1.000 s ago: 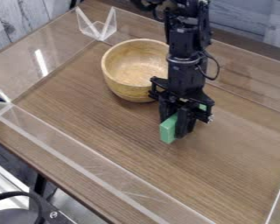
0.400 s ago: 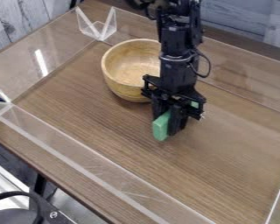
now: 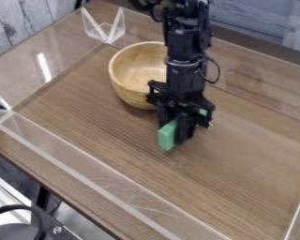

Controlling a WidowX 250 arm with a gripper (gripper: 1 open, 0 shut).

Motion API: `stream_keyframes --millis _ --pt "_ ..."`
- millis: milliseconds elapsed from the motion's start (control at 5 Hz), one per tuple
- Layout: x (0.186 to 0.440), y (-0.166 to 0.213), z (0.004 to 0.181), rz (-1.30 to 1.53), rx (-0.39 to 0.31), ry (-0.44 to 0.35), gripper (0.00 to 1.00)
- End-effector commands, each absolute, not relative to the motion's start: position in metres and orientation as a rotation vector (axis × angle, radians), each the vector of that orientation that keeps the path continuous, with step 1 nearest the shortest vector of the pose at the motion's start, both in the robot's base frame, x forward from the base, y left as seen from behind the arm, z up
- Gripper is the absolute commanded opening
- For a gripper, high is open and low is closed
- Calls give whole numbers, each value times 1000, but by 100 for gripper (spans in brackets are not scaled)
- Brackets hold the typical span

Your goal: Remove the green block from inside the brown bowl and put it on the table

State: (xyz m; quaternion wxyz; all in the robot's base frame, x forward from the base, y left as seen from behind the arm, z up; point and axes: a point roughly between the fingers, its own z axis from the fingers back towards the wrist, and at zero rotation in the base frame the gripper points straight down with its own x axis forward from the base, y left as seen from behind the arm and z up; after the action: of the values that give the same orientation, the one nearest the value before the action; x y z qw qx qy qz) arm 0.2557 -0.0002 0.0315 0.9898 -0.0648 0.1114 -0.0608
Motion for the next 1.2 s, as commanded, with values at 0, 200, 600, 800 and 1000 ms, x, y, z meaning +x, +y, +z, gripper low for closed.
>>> stream_keyframes --millis 0,200,600,800,1000 --pt "262 7 37 -109 -118 185 0" --pt "262 13 33 -96 -113 190 0" --pt "264 18 29 -88 -109 194 0" --pt "264 19 28 -88 -108 195 0" --pt "265 21 26 -88 -107 197 0"
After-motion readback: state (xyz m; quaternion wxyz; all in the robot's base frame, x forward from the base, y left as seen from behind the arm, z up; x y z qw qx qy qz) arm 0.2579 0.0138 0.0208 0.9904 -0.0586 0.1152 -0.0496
